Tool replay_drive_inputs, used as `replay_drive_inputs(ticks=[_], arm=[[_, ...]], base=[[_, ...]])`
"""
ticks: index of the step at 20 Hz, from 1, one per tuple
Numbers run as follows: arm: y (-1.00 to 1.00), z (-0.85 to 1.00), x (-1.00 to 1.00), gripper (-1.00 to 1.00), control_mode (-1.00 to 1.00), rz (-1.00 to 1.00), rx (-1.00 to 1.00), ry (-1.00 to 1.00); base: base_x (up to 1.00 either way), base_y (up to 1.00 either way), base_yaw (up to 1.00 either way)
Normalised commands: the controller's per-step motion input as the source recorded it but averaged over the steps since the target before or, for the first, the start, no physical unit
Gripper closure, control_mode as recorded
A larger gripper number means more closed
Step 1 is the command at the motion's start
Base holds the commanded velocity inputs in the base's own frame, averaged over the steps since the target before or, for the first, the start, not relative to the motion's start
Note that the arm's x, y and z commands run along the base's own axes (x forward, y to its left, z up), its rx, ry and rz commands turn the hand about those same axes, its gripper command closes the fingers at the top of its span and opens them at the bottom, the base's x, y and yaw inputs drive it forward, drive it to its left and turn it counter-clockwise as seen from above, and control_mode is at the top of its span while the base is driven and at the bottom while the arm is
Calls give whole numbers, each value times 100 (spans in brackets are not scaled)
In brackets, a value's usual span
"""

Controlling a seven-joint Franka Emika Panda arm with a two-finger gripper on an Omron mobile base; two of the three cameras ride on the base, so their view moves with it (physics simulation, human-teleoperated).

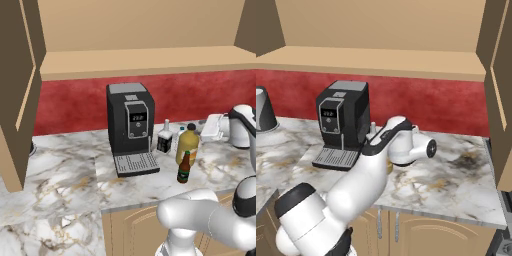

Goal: Sort all alcoholic drinks to one cabinet, and non-alcoholic drinks to the other.

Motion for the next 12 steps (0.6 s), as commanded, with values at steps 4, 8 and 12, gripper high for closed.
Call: replay_drive_inputs(ticks=[4, 8, 12], arm=[[0, -19, 4, -100, -100, 0, 11, 3], [0, -13, 0, -100, -100, 0, 14, 2], [0, -1, 0, -100, -100, 0, 15, 0]], base=[[0, 0, 0], [0, 0, 0], [0, 0, 0]])
